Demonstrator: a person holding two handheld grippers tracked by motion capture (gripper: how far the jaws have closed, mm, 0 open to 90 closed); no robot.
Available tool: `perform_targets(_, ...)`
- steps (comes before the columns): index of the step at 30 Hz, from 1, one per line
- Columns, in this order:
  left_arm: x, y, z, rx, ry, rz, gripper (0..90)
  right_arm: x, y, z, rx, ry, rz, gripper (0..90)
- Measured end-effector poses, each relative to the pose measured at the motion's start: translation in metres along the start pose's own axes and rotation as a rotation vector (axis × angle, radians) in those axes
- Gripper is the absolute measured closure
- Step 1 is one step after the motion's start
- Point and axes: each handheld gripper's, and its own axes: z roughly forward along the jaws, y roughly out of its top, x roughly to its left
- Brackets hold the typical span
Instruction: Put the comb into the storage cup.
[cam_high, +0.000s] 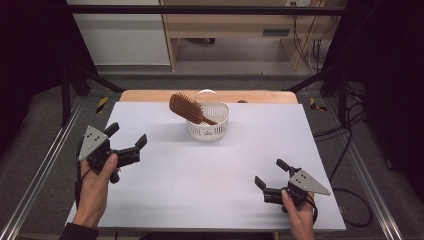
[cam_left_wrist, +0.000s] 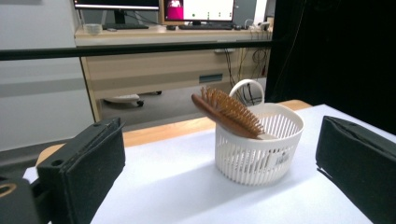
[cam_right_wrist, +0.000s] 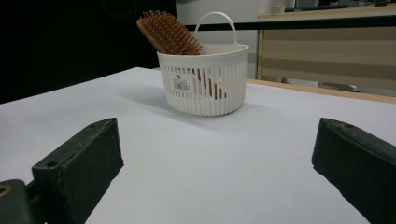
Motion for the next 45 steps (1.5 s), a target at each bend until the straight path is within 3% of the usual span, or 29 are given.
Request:
perform_targets(7,0.009,0.0,-0.013,-0.005,0.014,0.02,1.2,-0.001,0.0,-0.001,-0.001,-0.001,-0.001,1.8)
perform_targets(13,0.021,0.001,-0.025,-0.01,0.026,0.012,1.3,-0.001,-0.001,0.0,0.004,-0.003,-0.006,1.8)
perform_targets(21,0.026,-0.003,-0.042,-0.002,0.028,0.026,1.2,-0.001,-0.002,-0.001,0.01,-0.004,-0.003,1.8)
perform_targets(26,0.029,-0.01,-0.05,0.004,0.028,0.027,1.2,-0.001,-0.002,-0.001,0.011,-0.004,-0.006,1.8)
perform_targets(28,0.032,-0.013,-0.052,-0.007,0.025,-0.006,1.2,-0.001,-0.002,-0.001,0.009,-0.007,-0.004,1.8)
perform_targets(32,0.035,-0.018,-0.055,-0.013,0.037,0.002,1.2,0.0,0.001,-0.004,-0.017,0.008,0.006,2.2)
perform_targets(38,0.036,-0.03,-0.058,-0.012,0.052,0.026,1.2,-0.001,0.0,-0.003,-0.007,0.0,0.001,2.1)
perform_targets(41,0.035,-0.039,-0.059,-0.017,0.055,0.008,1.2,-0.002,0.0,-0.002,-0.005,-0.002,0.002,2.1)
perform_targets(45,0.029,-0.054,-0.061,-0.013,0.06,0.013,1.3,-0.003,-0.001,-0.001,-0.004,-0.019,-0.007,2.1)
